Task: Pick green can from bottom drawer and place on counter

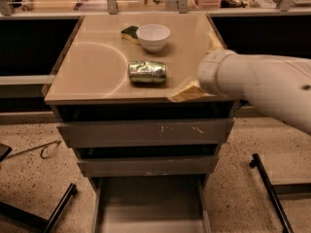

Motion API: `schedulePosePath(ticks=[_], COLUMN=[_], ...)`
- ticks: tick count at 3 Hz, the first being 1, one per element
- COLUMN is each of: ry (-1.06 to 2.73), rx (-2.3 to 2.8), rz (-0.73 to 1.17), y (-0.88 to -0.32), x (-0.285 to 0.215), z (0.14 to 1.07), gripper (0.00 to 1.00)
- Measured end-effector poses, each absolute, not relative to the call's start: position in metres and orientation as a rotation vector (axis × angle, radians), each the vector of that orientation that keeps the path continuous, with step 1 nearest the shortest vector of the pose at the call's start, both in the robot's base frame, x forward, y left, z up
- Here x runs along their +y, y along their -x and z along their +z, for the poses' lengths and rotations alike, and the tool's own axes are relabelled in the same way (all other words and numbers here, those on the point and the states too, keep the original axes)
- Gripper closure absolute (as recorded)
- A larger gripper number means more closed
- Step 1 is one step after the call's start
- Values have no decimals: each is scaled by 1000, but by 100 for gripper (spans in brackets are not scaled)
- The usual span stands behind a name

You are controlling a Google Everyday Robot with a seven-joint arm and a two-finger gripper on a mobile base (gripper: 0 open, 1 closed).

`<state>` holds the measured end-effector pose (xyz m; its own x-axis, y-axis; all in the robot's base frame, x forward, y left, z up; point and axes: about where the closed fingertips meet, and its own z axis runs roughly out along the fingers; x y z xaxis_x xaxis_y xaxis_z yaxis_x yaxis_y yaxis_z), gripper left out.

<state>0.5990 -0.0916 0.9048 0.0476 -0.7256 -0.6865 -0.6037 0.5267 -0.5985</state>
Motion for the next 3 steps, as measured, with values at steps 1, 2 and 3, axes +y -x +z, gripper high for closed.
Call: schedulePosePath(ticks=[1,2,3], ry=[927,787,791], rx=[1688,1660,1638], rz=[-312,-480,-517], y=[-540,-485,-478], x=[-157,-188,-185], z=[940,986,999], gripper=[0,0,0])
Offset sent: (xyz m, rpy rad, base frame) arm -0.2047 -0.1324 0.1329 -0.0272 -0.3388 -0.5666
